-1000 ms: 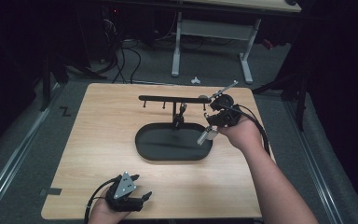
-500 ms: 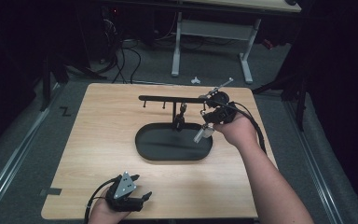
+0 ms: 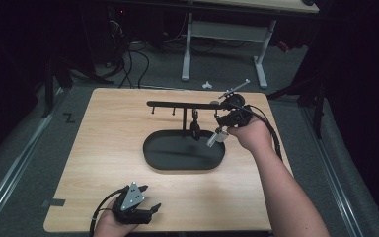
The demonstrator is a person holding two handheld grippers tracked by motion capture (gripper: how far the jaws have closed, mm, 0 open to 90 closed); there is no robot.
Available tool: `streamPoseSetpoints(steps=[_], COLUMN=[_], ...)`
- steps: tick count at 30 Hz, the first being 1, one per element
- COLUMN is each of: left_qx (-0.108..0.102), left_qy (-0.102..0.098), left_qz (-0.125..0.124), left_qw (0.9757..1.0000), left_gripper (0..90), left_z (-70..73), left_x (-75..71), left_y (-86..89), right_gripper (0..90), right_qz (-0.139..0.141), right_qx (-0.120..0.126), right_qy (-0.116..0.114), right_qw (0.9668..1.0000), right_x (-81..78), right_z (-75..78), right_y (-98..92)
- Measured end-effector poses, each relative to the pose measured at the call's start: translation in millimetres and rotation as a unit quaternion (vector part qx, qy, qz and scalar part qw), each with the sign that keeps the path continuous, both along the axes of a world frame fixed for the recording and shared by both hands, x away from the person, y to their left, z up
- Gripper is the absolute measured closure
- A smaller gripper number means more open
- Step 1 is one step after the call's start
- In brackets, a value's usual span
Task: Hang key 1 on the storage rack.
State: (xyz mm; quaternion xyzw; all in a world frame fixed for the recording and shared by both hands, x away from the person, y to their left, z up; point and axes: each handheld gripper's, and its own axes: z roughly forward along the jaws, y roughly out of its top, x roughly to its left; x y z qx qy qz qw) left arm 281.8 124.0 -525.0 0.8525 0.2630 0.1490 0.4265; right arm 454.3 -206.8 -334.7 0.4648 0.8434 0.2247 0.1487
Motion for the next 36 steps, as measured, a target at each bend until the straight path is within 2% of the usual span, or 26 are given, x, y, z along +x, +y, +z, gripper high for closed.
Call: streamPoseSetpoints(steps=[8, 11, 16, 22, 27, 36], left_qx=[0.000, -0.001, 0.000, 0.000, 0.000, 0.000], left_qy=[0.000, 0.002, 0.004, 0.006, 0.006, 0.005], left_qz=[-0.001, 0.000, 0.000, 0.000, 0.001, 0.003], left_qw=[1.0000, 1.0000, 1.0000, 1.0000, 1.0000, 1.0000], left_gripper=[24.7, 24.7, 24.6, 24.7, 24.7, 24.7], left_z=[-0.5, -0.5, -0.8, -0.9, -1.4, -1.3], left_x=[-0.2, -0.3, 0.1, 0.4, 0.8, 0.5], left_y=[-0.6, -0.4, 0.2, 0.5, 1.0, 2.1], right_gripper=[86.1, 85.2, 84.4, 82.4, 74.4, 57.7], right_qz=[0.000, -0.005, -0.001, -0.011, -0.027, -0.037], right_qx=[0.006, 0.015, 0.009, -0.001, -0.008, 0.007], right_qy=[-0.005, -0.010, -0.021, -0.025, -0.023, -0.021], right_qw=[1.0000, 0.9998, 0.9997, 0.9996, 0.9993, 0.9991], right_x=[3.3, 4.5, 6.4, 10.3, 14.4, 6.8], right_z=[-3.3, -5.6, -9.8, -14.0, -19.9, -32.9], right_y=[-2.0, -4.7, -4.7, -4.5, -6.4, -13.9])
